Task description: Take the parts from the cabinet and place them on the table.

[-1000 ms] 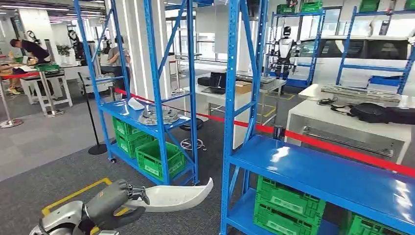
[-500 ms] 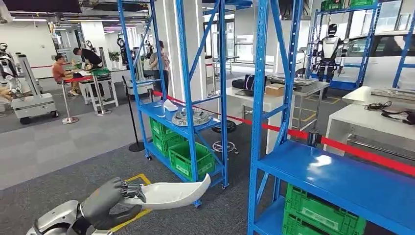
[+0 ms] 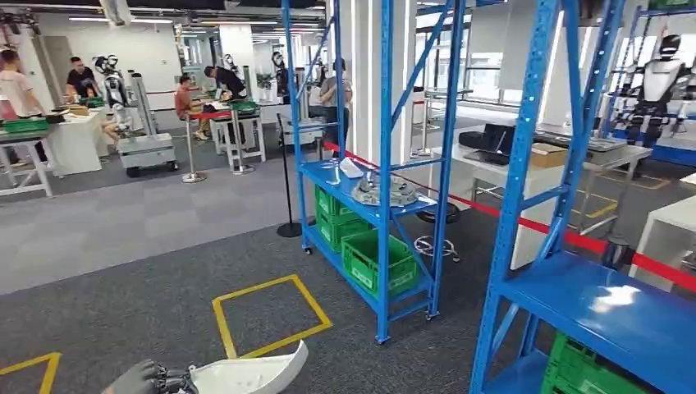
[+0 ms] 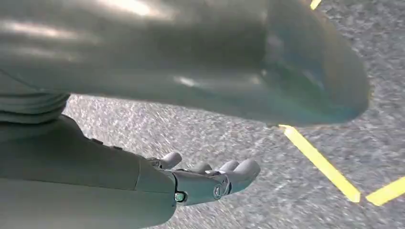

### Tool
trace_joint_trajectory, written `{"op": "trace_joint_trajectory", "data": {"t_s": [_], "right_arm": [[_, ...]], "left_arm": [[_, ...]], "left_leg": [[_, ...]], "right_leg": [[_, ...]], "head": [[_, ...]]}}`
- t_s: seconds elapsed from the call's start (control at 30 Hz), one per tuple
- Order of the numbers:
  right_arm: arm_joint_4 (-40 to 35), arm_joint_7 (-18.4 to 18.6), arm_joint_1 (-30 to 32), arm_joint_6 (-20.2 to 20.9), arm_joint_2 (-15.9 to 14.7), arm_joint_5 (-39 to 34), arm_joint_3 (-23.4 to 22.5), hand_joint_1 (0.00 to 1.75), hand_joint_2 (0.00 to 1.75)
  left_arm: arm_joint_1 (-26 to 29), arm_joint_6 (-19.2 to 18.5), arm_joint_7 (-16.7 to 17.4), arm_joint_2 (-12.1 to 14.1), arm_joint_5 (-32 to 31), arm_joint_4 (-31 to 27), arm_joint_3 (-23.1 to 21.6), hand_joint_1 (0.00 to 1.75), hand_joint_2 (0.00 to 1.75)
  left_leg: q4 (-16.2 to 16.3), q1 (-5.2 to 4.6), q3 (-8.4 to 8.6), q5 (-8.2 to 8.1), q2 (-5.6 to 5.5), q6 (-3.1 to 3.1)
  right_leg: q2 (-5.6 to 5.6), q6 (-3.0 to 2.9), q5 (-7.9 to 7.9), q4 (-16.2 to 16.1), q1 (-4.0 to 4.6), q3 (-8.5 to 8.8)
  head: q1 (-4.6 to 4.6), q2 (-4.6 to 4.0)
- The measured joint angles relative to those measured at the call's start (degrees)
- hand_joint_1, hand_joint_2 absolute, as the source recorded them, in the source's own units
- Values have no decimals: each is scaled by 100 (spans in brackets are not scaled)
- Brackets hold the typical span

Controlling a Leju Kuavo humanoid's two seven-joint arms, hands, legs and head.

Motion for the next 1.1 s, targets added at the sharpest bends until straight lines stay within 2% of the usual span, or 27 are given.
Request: {"op": "trace_joint_trajectory", "data": {"t_s": [0.03,0.07,0.1,0.13,0.17,0.2,0.23,0.33,0.4,0.43,0.47,0.5,0.53,0.57,0.6,0.63,0.67,0.7,0.73,0.77,0.87,0.9,0.93,0.97,1.03,1.07,1.1], "right_arm": [[0,0,0,0,-9,-2,-20,0,0],[-2,4,-2,0,-15,-9,-31,0,0],[-2,4,-1,2,-15,-11,-37,0,0],[0,4,-7,2,-15,-13,-46,0,0],[0,4,-15,4,-15,-17,-63,0,0],[-2,4,-23,4,-15,-20,-72,0,0],[0,26,-32,6,-15,-26,-89,0,0],[0,292,-106,30,-17,-61,-146,0,0],[0,676,-157,102,-19,-162,-231,0,0],[0,869,-169,142,-33,-188,-278,0,0],[0,1089,-167,190,-59,-219,-325,0,0],[0,1304,-158,219,-85,-219,-365,0,0],[0,1515,-149,214,-131,-216,-407,0,0],[0,1637,-139,186,-190,-238,-452,0,0],[-2,1729,-144,186,-243,-254,-487,0,0],[-2,1838,-157,201,-319,-236,-527,0,0],[-4,1886,-171,205,-408,-210,-553,0,0],[-13,1884,-183,201,-477,-208,-559,0,0],[-28,1836,-196,166,-551,-227,-579,0,0],[-35,1777,-212,127,-617,-260,-610,0,0],[-61,1663,-233,79,-798,-269,-708,0,0],[-79,1532,-252,70,-859,-267,-732,0,0],[-87,1471,-259,70,-896,-240,-741,0,0],[-98,1395,-253,59,-968,-164,-741,0,0],[-111,1315,-209,48,-1082,-133,-741,0,0],[-114,1217,-204,44,-1143,-118,-745,0,0],[-116,1154,-211,50,-1178,-98,-747,0,0]], "left_arm": [[46,-33,2,0,-20,-4,18,175,175],[101,-48,2,0,-35,-4,30,175,175],[137,-48,4,0,-44,-4,41,175,175],[155,-48,2,0,-46,-4,61,175,175],[166,-48,4,0,-46,-9,89,175,175],[166,-50,6,0,-48,-11,113,175,175],[150,-67,7,2,-55,-7,124,175,175],[62,-135,-68,9,-63,74,153,175,175],[44,-133,-142,5,-124,170,192,175,175],[11,-124,-175,-7,-166,214,192,175,175],[-41,-101,-181,-35,-210,260,188,175,175],[-76,-61,-188,-76,-258,299,181,175,175],[-87,-11,-199,-120,-297,337,166,175,175],[-82,56,-201,-209,-369,400,149,175,175],[-80,112,-203,-289,-444,451,131,175,175],[-90,162,-208,-381,-540,500,103,175,175],[-116,201,-214,-474,-627,561,74,175,175],[-159,234,-214,-562,-687,623,63,175,175],[-206,284,-214,-623,-713,680,59,175,175],[-269,339,-214,-711,-739,719,46,175,175],[-380,439,-214,-863,-830,806,22,175,175],[-383,450,-214,-901,-896,804,31,175,175],[-376,457,-216,-971,-947,793,44,175,175],[-391,463,-221,-1032,-1003,789,79,175,175],[-357,463,-214,-1156,-1025,787,94,175,175],[-309,464,-216,-1243,-1065,780,94,175,175],[-276,466,-216,-1278,-1093,780,94,175,175]], "left_leg": [[2,5,-2,0,-92,0],[14,14,-4,0,-182,-1],[29,30,-6,-3,-262,-7],[55,55,-9,-11,-353,-23],[87,83,-11,-23,-440,-54],[134,108,-19,-45,-519,-90],[186,116,-54,-70,-594,-145],[182,141,-126,-36,-783,-276],[173,156,-177,-10,-841,-341],[301,114,-232,-105,-501,-344],[607,109,-376,-300,-255,-359],[1054,121,-587,-534,-114,-374],[1516,126,-793,-728,-49,-378],[1842,126,-937,-810,-32,-373],[1857,126,-936,-748,-28,-361],[1632,125,-811,-588,-16,-342],[1190,122,-568,-360,26,-324],[650,115,-268,-134,140,-298],[256,80,-85,-122,459,-275],[201,1,-29,-135,566,-219],[200,-59,-67,-121,307,-139],[119,-3,-8,-76,220,-69],[90,0,13,-67,170,-42],[84,19,13,-53,117,8],[84,24,4,-57,-31,32],[88,25,0,-57,-124,33],[96,33,2,-58,-202,32]], "right_leg": [[29,16,-173,459,1,-237],[38,33,-216,766,0,-413],[38,45,-115,759,-4,-437],[44,60,109,488,-13,-336],[73,75,384,20,-34,-123],[199,107,640,-510,-73,132],[541,144,603,-803,-123,267],[359,14,624,-822,-44,253],[199,-90,673,-886,-82,276],[155,-116,684,-905,-72,285],[86,-156,685,-915,-53,287],[5,-167,679,-915,-30,282],[-82,-178,673,-914,-11,283],[-176,-185,665,-914,0,284],[-252,-186,661,-913,3,286],[-325,-184,653,-913,7,291],[-403,-177,640,-913,9,306],[-473,-164,624,-913,10,330],[-523,-140,608,-913,17,353],[-579,-98,584,-894,58,347],[-768,-15,578,-938,9,404],[-808,41,530,-923,6,412],[-504,59,474,-824,-37,413],[-191,59,273,-479,-38,241],[5,79,-97,367,-38,-190],[37,93,-200,760,-35,-422],[43,99,-141,847,-36,-510]], "head": [[4,0],[4,0],[7,0],[7,0],[9,0],[11,0],[11,0],[7,0],[7,0],[-13,0],[-22,0],[-24,0],[-24,0],[-24,0],[-24,0],[-26,0],[-26,0],[-26,0],[-26,0],[-26,0],[-20,0],[-22,0],[-17,0],[-22,0],[-2,0],[15,0],[20,0]]}}
